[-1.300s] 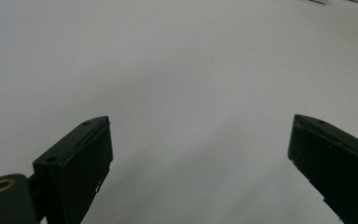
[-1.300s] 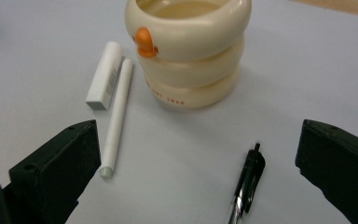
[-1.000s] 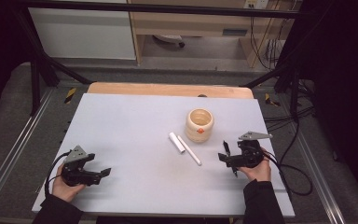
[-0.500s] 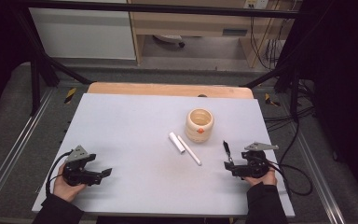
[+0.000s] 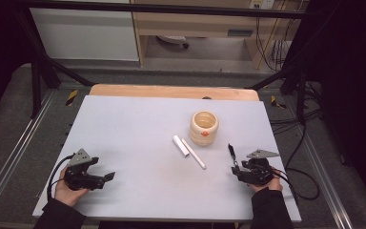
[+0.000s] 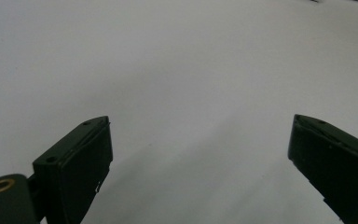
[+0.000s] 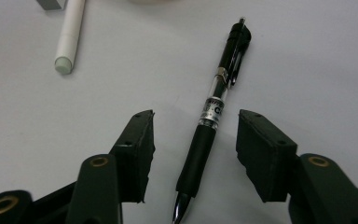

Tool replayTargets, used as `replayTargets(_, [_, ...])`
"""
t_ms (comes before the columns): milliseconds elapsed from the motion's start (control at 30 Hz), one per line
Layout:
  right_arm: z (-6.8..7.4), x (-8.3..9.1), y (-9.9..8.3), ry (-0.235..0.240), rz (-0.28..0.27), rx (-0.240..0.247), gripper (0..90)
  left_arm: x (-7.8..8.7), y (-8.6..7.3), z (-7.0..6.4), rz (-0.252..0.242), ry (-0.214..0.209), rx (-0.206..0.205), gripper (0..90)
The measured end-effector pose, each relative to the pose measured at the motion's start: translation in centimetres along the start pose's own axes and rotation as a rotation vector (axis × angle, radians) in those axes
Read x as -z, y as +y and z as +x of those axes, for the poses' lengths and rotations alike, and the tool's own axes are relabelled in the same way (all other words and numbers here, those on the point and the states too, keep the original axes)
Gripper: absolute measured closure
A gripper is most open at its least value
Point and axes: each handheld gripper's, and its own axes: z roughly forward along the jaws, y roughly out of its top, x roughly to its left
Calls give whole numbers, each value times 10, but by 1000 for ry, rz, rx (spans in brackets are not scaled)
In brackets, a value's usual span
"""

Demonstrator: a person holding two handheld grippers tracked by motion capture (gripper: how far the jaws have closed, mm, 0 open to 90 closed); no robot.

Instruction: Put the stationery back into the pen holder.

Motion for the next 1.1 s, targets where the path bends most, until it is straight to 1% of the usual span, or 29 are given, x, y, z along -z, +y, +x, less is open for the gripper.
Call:
replayTargets(100, [1, 0, 0, -9, 3, 0, 569, 0, 0, 0, 0, 0, -1, 64])
replayTargets(133, [0, -1, 0, -20, 1, -10, 592, 0, 0, 1, 1, 0, 1, 64])
replayTargets(167, [0, -1, 0, -20, 1, -10, 592, 0, 0, 1, 1, 0, 2, 64])
replayTargets(267, [0, -2, 1, -27, 15, -12, 636, 0, 0, 1, 2, 0, 3, 65])
replayTargets(500, [0, -3, 1, -32, 32, -22, 704, -1, 0, 0, 4, 0, 2, 65])
replayTargets(667, [0, -5, 0, -41, 43, -20, 726, -1, 0, 1, 7, 0, 1, 66])
replayTargets(800, [0, -6, 1, -32, 52, -30, 754, 0, 0, 1, 2, -1, 2, 66])
replayTargets(1100, [0, -6, 2, -29, 56, -47, 765, 0, 0, 1, 2, -2, 3, 66])
